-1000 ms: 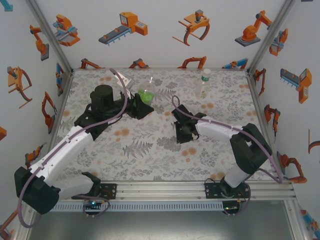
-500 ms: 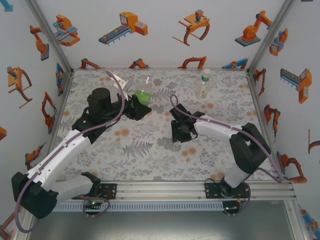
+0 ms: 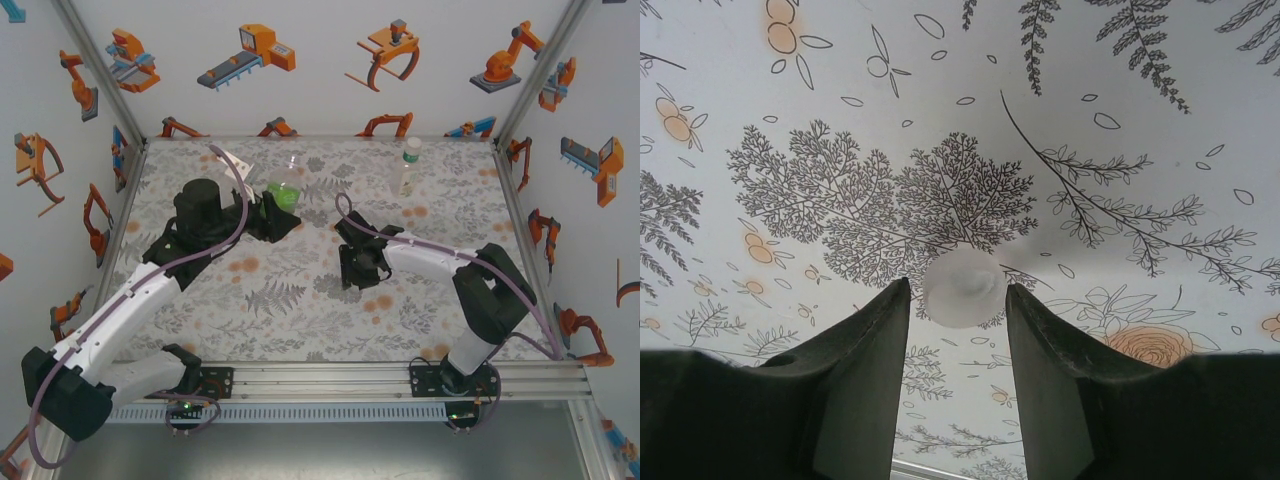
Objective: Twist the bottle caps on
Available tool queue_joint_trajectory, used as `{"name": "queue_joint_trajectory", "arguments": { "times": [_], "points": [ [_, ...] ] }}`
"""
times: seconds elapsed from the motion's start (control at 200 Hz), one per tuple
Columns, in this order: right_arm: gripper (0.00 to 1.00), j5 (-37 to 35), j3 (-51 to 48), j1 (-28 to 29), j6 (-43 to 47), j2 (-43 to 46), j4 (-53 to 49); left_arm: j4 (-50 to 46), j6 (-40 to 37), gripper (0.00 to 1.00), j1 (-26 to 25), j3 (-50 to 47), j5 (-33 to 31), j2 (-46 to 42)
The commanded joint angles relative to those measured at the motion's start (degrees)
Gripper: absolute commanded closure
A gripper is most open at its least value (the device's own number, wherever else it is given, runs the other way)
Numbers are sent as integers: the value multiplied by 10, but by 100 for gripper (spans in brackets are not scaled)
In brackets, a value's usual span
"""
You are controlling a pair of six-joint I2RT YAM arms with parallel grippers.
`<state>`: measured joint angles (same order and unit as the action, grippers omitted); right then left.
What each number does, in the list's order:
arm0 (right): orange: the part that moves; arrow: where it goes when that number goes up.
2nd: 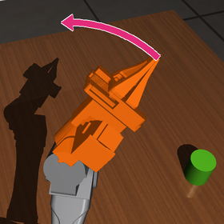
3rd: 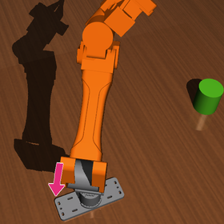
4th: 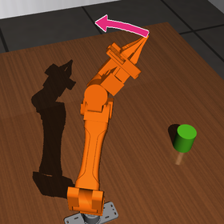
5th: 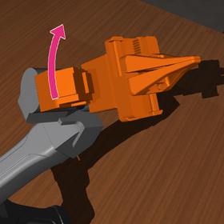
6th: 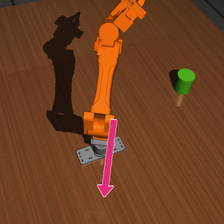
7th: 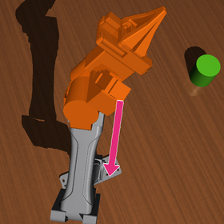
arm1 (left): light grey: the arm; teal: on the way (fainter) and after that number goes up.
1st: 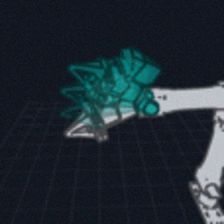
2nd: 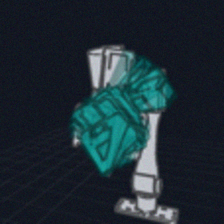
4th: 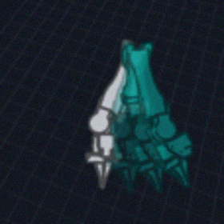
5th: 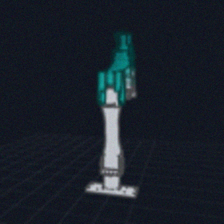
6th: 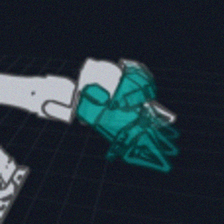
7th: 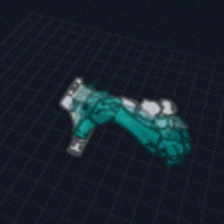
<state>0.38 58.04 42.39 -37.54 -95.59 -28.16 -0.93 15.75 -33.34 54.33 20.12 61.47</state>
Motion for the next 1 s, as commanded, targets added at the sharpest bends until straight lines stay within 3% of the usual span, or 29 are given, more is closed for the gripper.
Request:
{"name": "queue_joint_trajectory", "arguments": {
  "times": [0.0, 0.421, 0.801, 0.996],
  "points": [
    [57, -6, 16, 5, -7, -6, -13, 5, 8, 100, 1, -5, -6, -15],
    [57, 4, 3, 6, -16, -25, 9, 3, 12, 100, 1, -5, -10, -11],
    [78, 16, -7, 5, -28, -26, 29, -1, 13, 100, 2, -11, -27, -13],
    [85, 73, -9, 4, -41, -27, 84, -1, 13, 100, 2, -11, -28, -14]
  ]
}}
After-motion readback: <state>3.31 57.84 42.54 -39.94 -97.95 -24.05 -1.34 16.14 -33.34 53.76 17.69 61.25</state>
